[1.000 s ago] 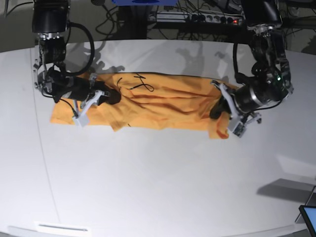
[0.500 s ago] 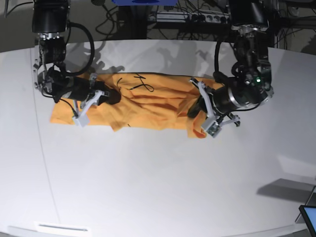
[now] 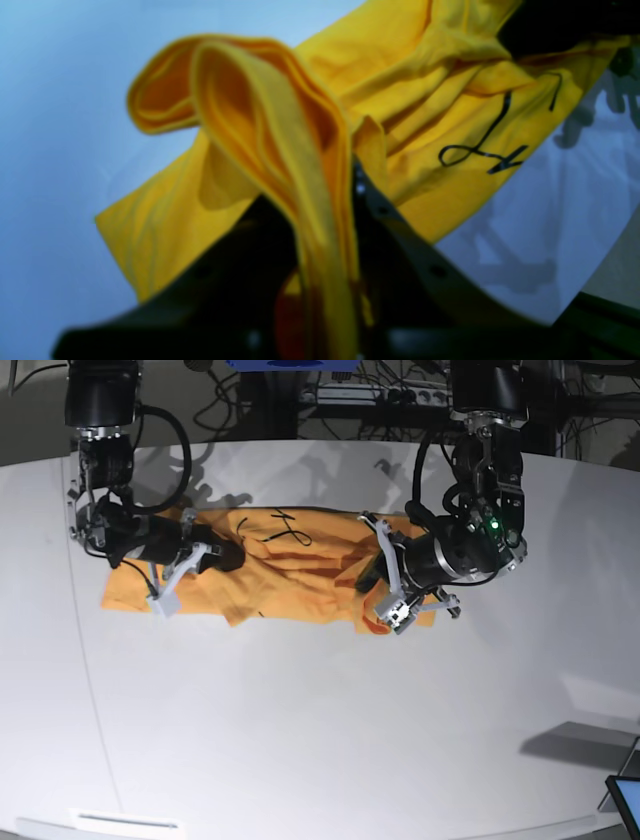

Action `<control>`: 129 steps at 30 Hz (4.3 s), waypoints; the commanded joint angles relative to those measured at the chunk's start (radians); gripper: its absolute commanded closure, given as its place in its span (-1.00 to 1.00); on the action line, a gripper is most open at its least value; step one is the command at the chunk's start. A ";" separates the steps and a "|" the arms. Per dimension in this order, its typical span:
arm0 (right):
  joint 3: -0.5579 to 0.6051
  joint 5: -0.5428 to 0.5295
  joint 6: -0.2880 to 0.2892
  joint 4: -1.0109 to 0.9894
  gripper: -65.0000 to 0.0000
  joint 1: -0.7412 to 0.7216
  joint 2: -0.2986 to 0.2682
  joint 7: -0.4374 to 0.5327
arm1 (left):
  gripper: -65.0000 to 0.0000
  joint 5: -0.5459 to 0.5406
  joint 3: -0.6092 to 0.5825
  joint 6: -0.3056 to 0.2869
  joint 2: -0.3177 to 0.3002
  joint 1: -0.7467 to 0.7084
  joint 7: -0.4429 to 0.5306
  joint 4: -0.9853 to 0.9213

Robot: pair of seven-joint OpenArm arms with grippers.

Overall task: Fold the T-shirt properly
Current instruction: 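Lift the held end with the left gripper and carry it toward the right gripper, then lay the end onto the strip's middle and open the left gripper, then carry the right gripper's end over onto the folded stack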

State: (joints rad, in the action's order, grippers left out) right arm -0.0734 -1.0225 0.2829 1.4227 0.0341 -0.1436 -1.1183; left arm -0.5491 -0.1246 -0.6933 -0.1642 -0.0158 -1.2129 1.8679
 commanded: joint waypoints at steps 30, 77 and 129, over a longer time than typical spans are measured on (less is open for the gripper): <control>-0.001 -0.019 0.002 0.011 1.00 -0.010 -0.006 0.004 | -0.21 -0.032 0.003 -0.005 0.058 0.030 0.015 0.006; -0.001 -0.017 -0.001 0.142 0.70 0.003 -0.006 0.004 | 1.00 0.153 0.224 -0.005 -0.125 -0.022 0.129 0.078; 0.413 -0.025 0.002 -0.303 0.99 -0.225 0.227 0.074 | 1.00 0.596 0.785 -0.005 -0.205 -0.237 0.130 0.068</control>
State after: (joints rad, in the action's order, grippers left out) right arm 0.3466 -1.0580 0.3054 1.1278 -0.1768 0.0803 -1.0554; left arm 0.0402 0.6521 -0.7071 -0.3504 -0.2546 -1.0885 1.9213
